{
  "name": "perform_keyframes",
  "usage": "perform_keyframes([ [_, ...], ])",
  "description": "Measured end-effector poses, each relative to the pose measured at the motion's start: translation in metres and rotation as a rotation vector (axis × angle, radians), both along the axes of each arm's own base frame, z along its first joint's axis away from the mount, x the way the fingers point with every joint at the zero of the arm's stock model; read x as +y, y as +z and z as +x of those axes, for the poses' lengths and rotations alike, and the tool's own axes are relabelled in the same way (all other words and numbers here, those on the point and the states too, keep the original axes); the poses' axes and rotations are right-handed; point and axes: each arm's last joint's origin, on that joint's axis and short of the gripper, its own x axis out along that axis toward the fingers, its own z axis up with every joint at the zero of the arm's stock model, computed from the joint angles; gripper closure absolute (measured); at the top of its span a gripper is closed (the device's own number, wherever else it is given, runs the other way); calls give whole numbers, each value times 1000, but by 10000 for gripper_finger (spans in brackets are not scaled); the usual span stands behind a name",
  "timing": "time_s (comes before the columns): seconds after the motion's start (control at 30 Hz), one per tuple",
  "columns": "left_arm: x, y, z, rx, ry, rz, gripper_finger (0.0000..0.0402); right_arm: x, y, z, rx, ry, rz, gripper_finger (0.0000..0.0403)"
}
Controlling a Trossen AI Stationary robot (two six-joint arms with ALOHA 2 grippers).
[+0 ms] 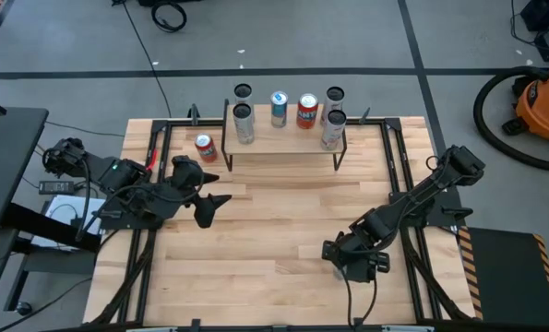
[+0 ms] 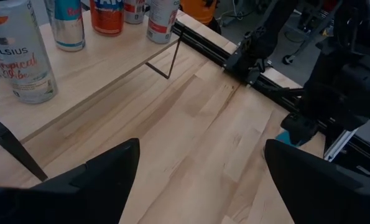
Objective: Place canned beverage on shelf
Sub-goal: Put the blue soda can on the shelf aligned with the other blue soda can
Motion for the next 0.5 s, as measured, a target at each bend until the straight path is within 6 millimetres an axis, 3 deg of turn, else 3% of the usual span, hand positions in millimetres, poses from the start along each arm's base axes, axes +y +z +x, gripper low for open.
perform_keyframes([
  [0.5, 0, 0, 0, 2, -1, 2, 44, -1, 0, 3, -40, 38, -4, 133],
])
